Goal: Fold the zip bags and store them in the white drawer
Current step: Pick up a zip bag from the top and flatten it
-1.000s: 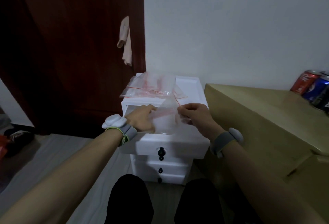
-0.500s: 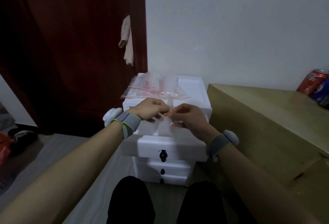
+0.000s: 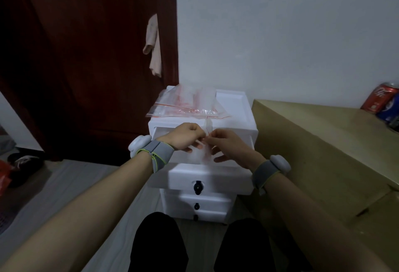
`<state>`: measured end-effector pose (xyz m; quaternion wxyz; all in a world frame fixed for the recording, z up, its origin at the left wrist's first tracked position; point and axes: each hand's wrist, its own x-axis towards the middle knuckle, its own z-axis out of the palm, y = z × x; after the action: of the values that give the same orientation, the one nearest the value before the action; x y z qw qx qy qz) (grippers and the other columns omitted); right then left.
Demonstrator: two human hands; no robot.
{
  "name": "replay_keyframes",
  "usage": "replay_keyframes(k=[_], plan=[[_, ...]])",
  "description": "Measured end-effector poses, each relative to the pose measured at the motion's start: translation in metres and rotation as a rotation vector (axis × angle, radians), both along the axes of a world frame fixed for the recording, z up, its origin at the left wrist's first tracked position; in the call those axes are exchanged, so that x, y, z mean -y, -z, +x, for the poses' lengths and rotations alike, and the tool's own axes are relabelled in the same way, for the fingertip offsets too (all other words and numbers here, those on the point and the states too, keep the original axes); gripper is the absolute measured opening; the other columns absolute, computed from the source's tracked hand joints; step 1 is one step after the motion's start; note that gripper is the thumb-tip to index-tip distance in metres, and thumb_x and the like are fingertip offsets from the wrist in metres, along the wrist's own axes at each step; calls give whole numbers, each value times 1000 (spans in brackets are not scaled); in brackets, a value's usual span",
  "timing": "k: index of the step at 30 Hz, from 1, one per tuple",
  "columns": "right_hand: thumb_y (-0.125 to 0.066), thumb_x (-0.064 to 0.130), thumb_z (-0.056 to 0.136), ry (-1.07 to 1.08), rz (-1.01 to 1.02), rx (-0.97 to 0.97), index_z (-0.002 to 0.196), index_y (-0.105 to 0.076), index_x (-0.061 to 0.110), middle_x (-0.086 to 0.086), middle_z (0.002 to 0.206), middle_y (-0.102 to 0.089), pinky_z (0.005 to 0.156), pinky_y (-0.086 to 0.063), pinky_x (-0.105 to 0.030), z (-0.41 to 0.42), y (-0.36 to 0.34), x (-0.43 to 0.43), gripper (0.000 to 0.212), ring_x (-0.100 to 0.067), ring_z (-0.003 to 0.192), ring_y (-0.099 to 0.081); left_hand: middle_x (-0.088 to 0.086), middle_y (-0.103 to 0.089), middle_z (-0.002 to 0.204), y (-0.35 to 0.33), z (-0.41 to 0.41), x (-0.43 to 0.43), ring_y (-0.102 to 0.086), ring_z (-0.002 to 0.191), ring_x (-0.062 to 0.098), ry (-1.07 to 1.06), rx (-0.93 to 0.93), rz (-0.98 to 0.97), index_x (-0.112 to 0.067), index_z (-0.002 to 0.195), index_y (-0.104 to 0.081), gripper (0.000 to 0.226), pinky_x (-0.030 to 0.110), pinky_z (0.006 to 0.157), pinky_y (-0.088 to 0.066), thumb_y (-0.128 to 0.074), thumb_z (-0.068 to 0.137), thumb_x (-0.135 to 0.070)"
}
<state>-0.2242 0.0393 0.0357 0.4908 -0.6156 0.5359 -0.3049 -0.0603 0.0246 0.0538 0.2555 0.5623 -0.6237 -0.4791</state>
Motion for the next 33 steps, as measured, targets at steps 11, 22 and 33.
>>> replay_keyframes(k=[11,22,33], plan=[[-51,11,100,29,54,247,86,-56,7,-10,79,-62,64,-56,-34,9,4,2,15,-22,74,-62,4,-64,85,6,6,1,-69,81,17,-53,-80,-8,-16,77,-47,19,32,73,-50,-45,96,-14],[-48,20,102,322,6,142,98,-55,10,-12,100,-61,81,-61,-42,-3,4,14,13,-21,86,-64,4,-76,84,8,43,7,-73,73,20,-135,93,-175,-17,71,-54,23,26,61,-45,-52,92,-26],[-39,21,106,344,127,340,117,-48,-2,-12,102,-65,65,-60,-42,7,0,5,26,-25,82,-66,9,-69,103,27,42,3,-64,95,30,-46,133,-62,-17,93,-59,35,37,78,-46,-48,68,-38]])
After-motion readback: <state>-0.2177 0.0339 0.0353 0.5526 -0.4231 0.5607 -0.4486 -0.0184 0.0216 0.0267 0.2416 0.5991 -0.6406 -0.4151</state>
